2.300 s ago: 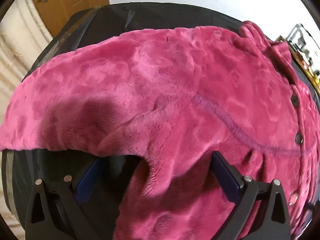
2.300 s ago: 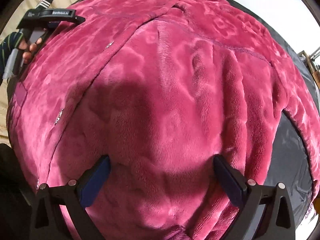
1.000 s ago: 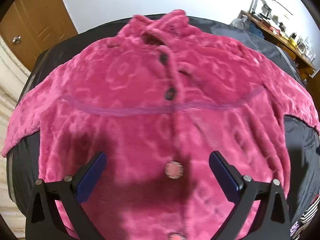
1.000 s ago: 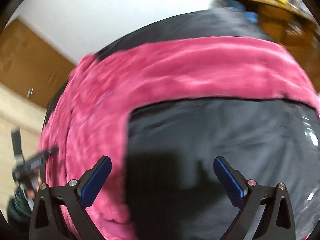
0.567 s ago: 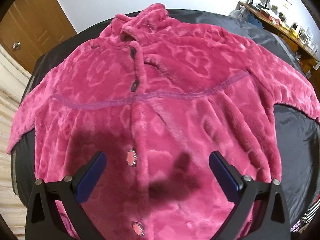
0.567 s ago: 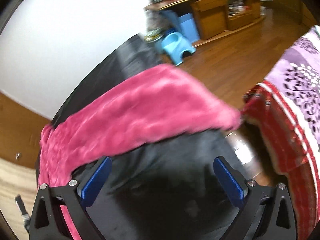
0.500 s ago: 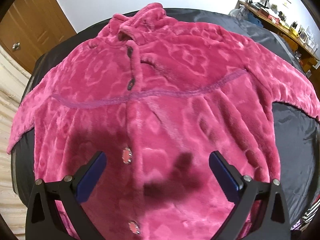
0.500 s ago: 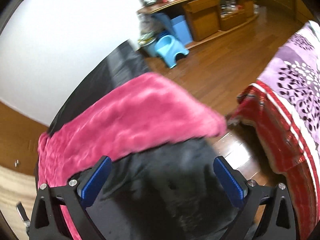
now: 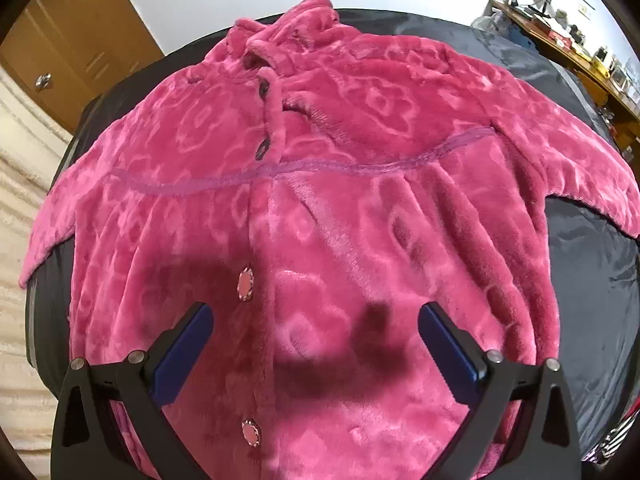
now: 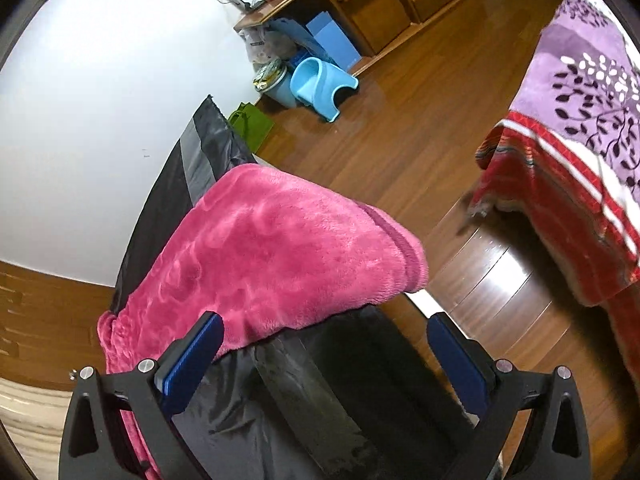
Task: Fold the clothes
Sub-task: 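Grasp the sleeve cuff hanging off the bed with the right gripper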
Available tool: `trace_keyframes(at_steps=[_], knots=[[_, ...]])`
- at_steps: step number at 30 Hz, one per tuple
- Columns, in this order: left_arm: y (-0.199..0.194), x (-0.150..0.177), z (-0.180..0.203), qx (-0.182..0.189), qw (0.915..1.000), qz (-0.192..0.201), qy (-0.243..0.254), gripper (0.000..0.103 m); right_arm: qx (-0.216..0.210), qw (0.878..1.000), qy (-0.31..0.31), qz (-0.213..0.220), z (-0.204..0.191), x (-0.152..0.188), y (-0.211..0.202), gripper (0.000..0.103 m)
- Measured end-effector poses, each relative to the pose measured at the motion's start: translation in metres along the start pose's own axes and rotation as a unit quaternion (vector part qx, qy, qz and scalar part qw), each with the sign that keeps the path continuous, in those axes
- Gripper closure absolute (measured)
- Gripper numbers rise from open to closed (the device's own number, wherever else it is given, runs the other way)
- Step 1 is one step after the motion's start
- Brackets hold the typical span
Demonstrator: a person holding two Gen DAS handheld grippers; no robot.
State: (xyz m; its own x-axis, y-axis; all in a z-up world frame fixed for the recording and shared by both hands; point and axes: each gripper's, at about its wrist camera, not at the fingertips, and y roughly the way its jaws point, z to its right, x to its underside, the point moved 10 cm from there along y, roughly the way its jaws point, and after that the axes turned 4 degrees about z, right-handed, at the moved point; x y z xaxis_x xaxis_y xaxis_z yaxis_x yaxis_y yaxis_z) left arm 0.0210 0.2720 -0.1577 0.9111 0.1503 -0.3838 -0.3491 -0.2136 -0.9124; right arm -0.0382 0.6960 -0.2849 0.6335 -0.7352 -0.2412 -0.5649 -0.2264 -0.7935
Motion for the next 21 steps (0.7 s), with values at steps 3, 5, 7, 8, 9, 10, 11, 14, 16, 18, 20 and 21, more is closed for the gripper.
trace_keyframes(at_steps=[3, 5, 7, 8, 9, 10, 11, 14, 16, 18, 20, 21], knots=[[0.002, 0.003, -0.002, -0.004, 1.0000, -0.004, -0.007, 0.000, -0.011, 1.000, 0.024, -0.005, 0.004, -0.001, 0.007, 0.000], [0.003, 0.005, -0.003, -0.006, 0.9999, -0.007, -0.012, 0.000, -0.020, 0.999, 0.037, -0.009, 0.005, 0.001, 0.011, 0.000], [0.008, 0.004, -0.006, -0.009, 0.9998, -0.011, -0.013, 0.000, -0.031, 0.998, 0.054, -0.011, 0.006, 0.001, 0.016, 0.000], [0.009, 0.004, -0.006, -0.011, 0.9998, -0.012, -0.013, 0.000, -0.038, 0.997, 0.065, -0.011, 0.007, 0.000, 0.019, 0.000], [0.010, 0.004, -0.007, -0.013, 0.9997, -0.013, -0.013, 0.000, -0.046, 0.996, 0.077, -0.011, 0.008, 0.000, 0.021, 0.000], [0.011, 0.003, -0.008, -0.016, 0.9997, -0.014, -0.011, 0.000, -0.056, 0.994, 0.091, -0.011, 0.010, -0.001, 0.024, 0.000], [0.011, 0.003, -0.009, -0.019, 0.9996, -0.015, -0.010, 0.000, -0.067, 0.992, 0.108, -0.008, 0.012, -0.002, 0.026, 0.000], [0.012, 0.002, -0.010, -0.026, 0.9995, -0.017, -0.008, 0.000, -0.097, 0.983, 0.156, 0.005, 0.019, -0.006, 0.030, 0.004], [0.013, 0.001, -0.013, -0.029, 0.9994, -0.019, -0.009, 0.000, -0.109, 0.978, 0.179, 0.013, 0.023, -0.008, 0.031, 0.010], [0.013, 0.001, -0.013, -0.031, 0.9993, -0.021, -0.010, 0.000, -0.103, 0.977, 0.185, 0.023, 0.026, -0.011, 0.031, 0.018], [0.015, 0.001, -0.015, -0.032, 0.9991, -0.024, -0.011, 0.000, -0.098, 0.977, 0.186, 0.032, 0.028, -0.013, 0.031, 0.032], [0.016, 0.001, -0.016, -0.032, 0.9991, -0.026, -0.011, 0.000, -0.098, 0.978, 0.183, 0.035, 0.027, -0.015, 0.030, 0.034]])
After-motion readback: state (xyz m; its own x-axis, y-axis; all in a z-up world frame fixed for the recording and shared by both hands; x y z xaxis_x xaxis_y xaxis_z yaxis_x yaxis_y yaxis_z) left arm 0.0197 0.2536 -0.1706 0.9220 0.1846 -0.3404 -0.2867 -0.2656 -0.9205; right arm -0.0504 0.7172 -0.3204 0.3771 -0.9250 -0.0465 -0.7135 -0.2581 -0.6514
